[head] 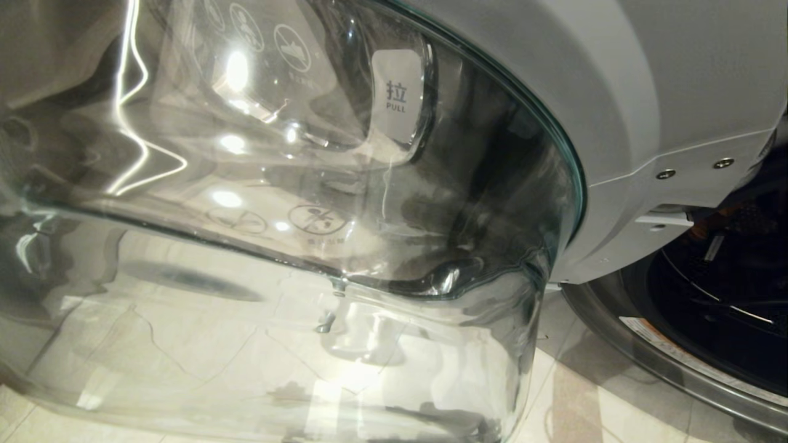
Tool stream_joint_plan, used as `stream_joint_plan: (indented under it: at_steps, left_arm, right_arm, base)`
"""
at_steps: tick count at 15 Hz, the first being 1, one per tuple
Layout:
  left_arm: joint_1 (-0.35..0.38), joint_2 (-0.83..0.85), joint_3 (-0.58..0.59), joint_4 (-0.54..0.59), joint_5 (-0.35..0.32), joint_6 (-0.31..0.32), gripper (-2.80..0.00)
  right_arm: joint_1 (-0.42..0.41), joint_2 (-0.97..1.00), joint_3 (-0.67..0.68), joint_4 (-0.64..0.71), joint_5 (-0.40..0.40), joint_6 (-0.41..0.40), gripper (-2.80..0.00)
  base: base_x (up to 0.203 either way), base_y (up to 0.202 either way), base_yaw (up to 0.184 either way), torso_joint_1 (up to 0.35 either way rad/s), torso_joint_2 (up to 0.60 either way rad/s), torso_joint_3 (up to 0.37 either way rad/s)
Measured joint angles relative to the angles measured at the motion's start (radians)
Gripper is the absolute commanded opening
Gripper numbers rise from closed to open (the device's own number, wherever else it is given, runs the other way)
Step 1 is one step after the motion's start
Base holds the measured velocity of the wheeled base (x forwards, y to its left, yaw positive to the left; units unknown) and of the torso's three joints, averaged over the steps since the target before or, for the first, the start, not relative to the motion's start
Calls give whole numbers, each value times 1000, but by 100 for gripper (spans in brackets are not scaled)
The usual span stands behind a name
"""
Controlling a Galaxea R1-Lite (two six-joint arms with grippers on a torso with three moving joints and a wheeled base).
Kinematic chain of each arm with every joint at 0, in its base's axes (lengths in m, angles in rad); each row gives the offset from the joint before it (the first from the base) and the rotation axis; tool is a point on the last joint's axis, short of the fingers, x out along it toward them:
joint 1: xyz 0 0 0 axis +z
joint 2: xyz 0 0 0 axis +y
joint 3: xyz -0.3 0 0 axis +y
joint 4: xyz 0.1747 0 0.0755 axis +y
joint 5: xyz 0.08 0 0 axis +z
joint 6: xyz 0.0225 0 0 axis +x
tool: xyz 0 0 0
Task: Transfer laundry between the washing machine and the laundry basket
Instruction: Pick a cloth and place it into the basket
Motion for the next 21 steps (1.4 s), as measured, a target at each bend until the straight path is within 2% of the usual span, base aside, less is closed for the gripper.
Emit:
stream_joint_plan:
  at_steps: [4, 6, 10, 12, 14, 21]
  left_arm:
    - [0, 0, 0, 0, 1, 0, -280]
    - [0, 0, 0, 0, 2, -2, -280]
    - [0, 0, 0, 2, 7, -6, -280]
    - [0, 0, 0, 2, 7, -6, -280]
    - [0, 0, 0, 2, 7, -6, -280]
    - [0, 0, 0, 2, 9, -6, -280]
  right_arm:
    - [-3, 94, -116, 36, -9, 43, 0]
    - [-3, 121, -209, 133, -10, 86, 0]
    - [-2, 157, -489, 419, -12, 189, 0]
    - [-2, 198, -603, 495, -30, 200, 0]
    - [-3, 251, -699, 507, -55, 200, 0]
    - [-16, 431, -988, 512, -72, 195, 0]
  base:
    - [0, 0, 0, 0, 0, 0]
    - [0, 0, 0, 0, 0, 0]
    - [0, 0, 0, 0, 0, 0]
    - [0, 0, 0, 0, 0, 0]
    - [0, 0, 0, 0, 0, 0]
    - [0, 0, 0, 0, 0, 0]
